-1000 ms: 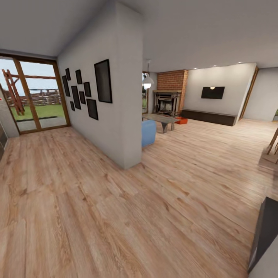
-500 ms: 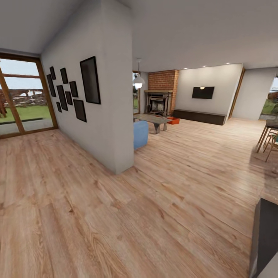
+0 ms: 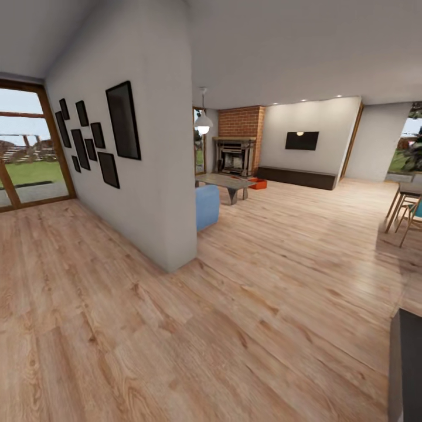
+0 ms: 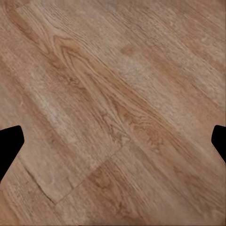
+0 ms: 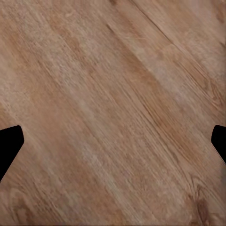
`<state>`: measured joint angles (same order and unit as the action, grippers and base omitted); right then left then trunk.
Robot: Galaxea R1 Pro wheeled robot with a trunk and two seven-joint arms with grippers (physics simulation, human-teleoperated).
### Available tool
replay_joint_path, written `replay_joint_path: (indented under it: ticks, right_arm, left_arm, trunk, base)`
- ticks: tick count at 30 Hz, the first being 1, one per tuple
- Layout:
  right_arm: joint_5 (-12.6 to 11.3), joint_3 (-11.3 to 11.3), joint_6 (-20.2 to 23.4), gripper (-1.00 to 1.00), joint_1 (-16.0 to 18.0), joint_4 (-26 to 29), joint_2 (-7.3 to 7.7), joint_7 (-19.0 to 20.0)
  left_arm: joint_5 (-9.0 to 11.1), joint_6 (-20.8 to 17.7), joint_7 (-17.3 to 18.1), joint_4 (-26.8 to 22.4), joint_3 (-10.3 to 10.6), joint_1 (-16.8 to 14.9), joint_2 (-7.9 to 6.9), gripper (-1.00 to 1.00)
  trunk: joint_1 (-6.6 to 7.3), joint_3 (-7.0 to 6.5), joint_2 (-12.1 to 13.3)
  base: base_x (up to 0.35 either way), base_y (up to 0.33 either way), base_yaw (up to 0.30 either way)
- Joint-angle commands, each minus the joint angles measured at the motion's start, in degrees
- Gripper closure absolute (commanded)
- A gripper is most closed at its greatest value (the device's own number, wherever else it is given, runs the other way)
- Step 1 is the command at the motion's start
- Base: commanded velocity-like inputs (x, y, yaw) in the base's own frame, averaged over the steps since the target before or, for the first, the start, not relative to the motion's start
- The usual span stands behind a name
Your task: Move the two storage containers from the living room to the garage. In the garage, place one container on the floor and stack the other container on top of it (either order is fine).
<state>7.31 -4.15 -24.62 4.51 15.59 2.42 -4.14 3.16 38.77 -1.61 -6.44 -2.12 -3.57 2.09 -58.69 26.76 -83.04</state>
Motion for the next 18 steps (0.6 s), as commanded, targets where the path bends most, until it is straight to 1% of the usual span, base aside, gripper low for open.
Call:
replay_joint_path:
  ticks: [1,15,18]
  right_arm:
    - [0.25,-0.42,-0.08,-1.00,0.03,-0.04,0.04,-0.43]
    - [0.25,-0.42,-0.08,-1.00,0.05,-0.04,0.04,-0.43]
    - [0.23,-0.42,-0.08,-1.00,0.05,-0.04,0.04,-0.43]
  left_arm:
    - [0.09,0.17,0.03,0.05,-0.15,-0.04,0.02,-1.00]
    - [0.09,0.17,0.03,0.04,-0.16,-0.04,0.02,-1.00]
    - [0.09,0.17,0.03,0.03,-0.16,-0.04,0.02,-1.00]
  trunk:
    - [-0.03,0.06,-0.03]
    - [-0.03,0.06,-0.03]
    - [-0.03,-0.01,-0.03]
  base:
    - [0.331,0.000,0.000]
    - [0.331,0.000,0.000]
    - [0.331,0.000,-0.167]
